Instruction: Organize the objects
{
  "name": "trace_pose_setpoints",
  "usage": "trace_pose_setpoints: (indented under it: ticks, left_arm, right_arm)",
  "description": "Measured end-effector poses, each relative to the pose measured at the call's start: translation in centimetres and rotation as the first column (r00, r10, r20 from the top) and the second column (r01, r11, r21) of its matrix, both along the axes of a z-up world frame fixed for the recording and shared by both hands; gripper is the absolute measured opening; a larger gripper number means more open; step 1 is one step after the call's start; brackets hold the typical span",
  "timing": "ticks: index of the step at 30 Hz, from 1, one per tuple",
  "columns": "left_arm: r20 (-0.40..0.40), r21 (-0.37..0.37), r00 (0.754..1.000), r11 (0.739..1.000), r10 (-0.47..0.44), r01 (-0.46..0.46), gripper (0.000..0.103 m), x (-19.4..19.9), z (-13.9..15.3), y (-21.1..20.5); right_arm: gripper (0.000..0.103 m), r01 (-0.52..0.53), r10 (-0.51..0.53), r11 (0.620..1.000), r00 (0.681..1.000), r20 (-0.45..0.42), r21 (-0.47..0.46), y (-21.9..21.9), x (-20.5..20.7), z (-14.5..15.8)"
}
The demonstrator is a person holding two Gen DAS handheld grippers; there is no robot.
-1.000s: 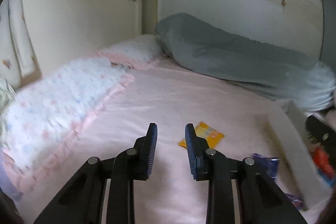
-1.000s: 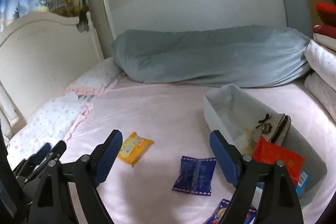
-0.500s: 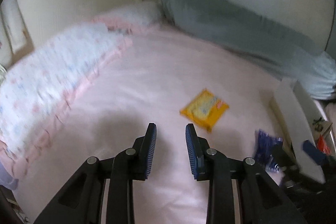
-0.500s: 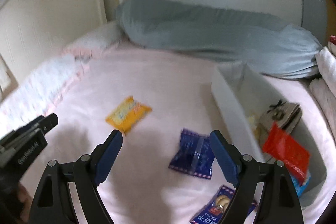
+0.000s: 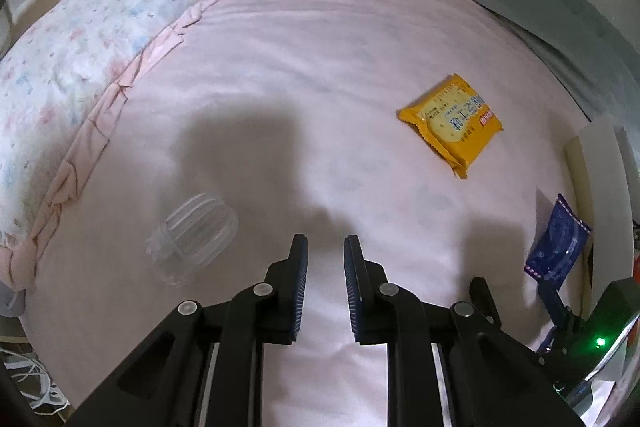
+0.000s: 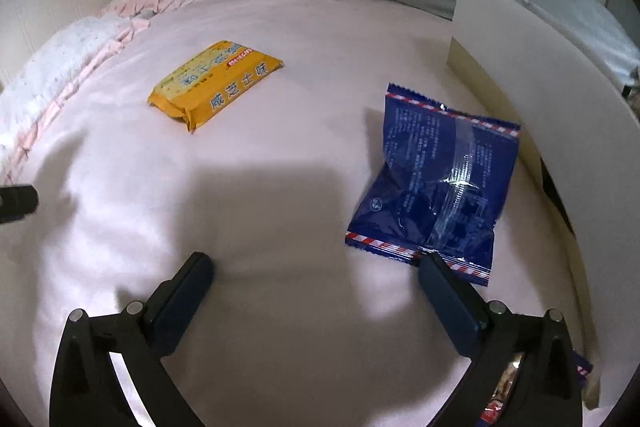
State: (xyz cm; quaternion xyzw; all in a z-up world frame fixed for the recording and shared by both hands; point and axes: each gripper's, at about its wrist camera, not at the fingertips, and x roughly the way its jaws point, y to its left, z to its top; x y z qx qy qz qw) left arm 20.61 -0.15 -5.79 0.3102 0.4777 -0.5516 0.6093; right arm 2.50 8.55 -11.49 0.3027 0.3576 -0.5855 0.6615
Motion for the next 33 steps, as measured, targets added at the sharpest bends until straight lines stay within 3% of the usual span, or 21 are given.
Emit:
trace_pose_setpoints:
  ticks: [8,9,11,14,15,16,18,22,26,29,31,33]
  left_arm:
    - [-0.053,0.027,0.999,1.0,0.004,-0.003,0.018,0.8,-0.1,0.0]
    - [-0.059,0.022,0.998,1.0,0.008,-0.007,0.018,0.9,0.1,0.0]
    - [-0.065,0.013,0.998,1.0,0.007,-0.006,0.018,1.1,0.2,-0.1]
    - [-0.073,-0.007,0.997,1.0,0.008,-0.008,0.018,1.2,0.5,-0.2]
    - [-0.079,-0.016,0.997,1.0,0.001,-0.003,0.018,1.1,0.6,-0.1]
    - [-0.083,-0.024,0.996,1.0,-0.008,0.006,0.018,1.1,0.7,-0.2]
    - [-0.079,-0.047,0.996,0.999,-0.028,0.025,0.018,0.8,1.1,-0.2]
    - [-0.04,-0.124,0.998,0.991,-0.049,0.044,0.018,0.2,2.7,0.4]
    - [-0.016,-0.239,0.998,0.97,-0.054,0.048,0.018,0.0,4.9,1.3]
    - [0.0,-0.345,0.998,0.937,-0.057,0.054,0.02,-0.3,6.8,2.2]
    - [0.042,-0.373,0.997,0.925,-0.066,0.077,0.025,-0.9,7.4,2.4]
    - [0.078,-0.351,0.994,0.931,-0.082,0.104,0.031,-1.7,7.3,2.2]
  right_arm:
    - [0.103,-0.025,0.024,1.0,0.999,0.031,0.013,-0.3,-0.3,0.1]
    - [0.099,-0.033,0.033,0.999,0.999,0.04,0.01,-0.7,-0.4,0.3]
    - [0.091,-0.037,0.037,0.999,0.998,0.055,-0.003,-0.9,-0.4,0.6]
    - [0.062,-0.042,0.044,0.999,0.996,0.083,-0.027,-0.8,-0.1,1.2]
    - [0.048,-0.049,0.052,0.998,0.993,0.104,-0.027,-0.9,0.0,1.5]
    - [0.043,-0.057,0.059,0.998,0.989,0.133,-0.021,-1.0,0.0,1.9]
    - [0.043,-0.069,0.073,0.997,0.982,0.173,-0.027,-1.1,0.0,2.6]
    - [0.043,-0.08,0.083,0.996,0.986,0.144,-0.023,-1.0,0.2,5.3]
    - [0.043,-0.017,0.041,0.987,0.988,0.148,-0.16,0.7,-1.0,9.6]
    - [0.047,0.017,0.029,0.943,0.991,0.134,-0.331,2.8,-2.1,13.4]
    - [0.062,0.043,0.009,0.914,0.992,0.126,-0.403,4.3,-2.9,15.3]
    - [0.076,0.048,0.013,0.904,0.99,0.139,-0.425,4.8,-3.4,16.4]
